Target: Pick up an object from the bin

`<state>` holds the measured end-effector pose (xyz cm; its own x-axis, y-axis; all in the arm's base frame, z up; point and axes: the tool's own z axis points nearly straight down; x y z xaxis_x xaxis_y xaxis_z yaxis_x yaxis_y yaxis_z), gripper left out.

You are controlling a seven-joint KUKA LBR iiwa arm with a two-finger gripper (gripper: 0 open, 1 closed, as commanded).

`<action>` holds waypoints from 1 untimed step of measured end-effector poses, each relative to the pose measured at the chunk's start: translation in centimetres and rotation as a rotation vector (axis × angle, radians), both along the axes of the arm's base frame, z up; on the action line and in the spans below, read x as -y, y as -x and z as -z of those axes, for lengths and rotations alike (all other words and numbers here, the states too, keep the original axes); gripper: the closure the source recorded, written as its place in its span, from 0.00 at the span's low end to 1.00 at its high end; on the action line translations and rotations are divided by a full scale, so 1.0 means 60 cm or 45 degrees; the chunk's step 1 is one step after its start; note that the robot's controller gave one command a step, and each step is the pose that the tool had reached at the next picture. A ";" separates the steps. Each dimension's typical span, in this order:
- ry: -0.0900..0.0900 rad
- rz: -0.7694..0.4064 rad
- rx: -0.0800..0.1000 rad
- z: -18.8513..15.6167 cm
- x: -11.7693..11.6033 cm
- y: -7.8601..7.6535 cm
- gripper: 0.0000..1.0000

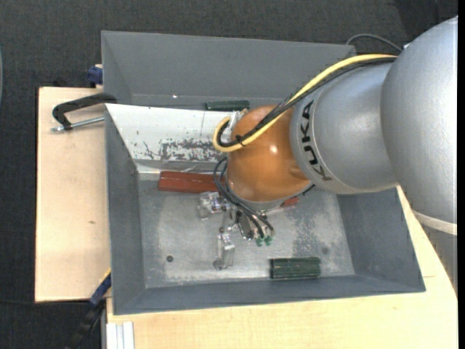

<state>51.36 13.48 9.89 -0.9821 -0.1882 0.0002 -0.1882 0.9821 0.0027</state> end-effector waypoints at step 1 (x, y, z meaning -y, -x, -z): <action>0.001 -0.224 0.000 -0.096 0.047 -0.005 0.00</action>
Offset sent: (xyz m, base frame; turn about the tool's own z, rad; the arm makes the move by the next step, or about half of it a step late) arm 0.0200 -0.0781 0.1034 -0.4517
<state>51.65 10.64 15.64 -0.9341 -0.3571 0.0005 -0.3571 0.9341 0.0017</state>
